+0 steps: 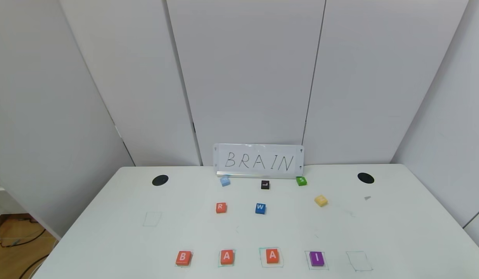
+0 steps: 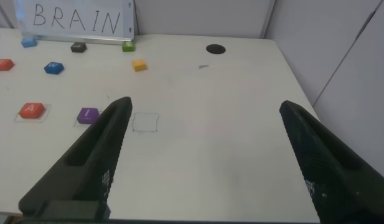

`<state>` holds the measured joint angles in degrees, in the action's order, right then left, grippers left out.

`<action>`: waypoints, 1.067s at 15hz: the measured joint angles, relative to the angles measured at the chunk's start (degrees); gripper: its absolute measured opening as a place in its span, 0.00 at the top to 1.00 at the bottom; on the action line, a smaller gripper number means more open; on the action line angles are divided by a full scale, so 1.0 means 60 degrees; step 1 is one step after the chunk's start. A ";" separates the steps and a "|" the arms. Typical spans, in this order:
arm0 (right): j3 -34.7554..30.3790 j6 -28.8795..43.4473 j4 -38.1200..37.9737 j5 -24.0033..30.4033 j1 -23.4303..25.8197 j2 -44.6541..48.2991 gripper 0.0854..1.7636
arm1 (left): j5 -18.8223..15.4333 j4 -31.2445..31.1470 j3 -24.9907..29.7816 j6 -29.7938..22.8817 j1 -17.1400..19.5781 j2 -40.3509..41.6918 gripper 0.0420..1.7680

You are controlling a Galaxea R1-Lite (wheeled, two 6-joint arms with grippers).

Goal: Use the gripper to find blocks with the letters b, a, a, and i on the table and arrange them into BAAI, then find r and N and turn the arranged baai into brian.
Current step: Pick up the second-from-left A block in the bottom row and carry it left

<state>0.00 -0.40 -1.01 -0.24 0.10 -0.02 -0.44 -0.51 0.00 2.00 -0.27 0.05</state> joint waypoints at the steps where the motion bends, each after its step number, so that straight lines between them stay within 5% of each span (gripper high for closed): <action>1: 0.0000 0.0012 0.0000 0.0000 0.0000 0.0000 0.03 | 0.0002 0.0004 0.0000 0.0004 0.0000 0.0000 0.03; 16: 0.0000 0.0041 0.0014 -0.0004 0.0006 0.0000 0.03 | -0.0016 0.0362 -0.0161 0.0041 0.0000 0.0000 0.03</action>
<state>0.00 -0.16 -0.93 -0.27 0.13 -0.02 -0.54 1.66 -0.96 2.24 -0.27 0.05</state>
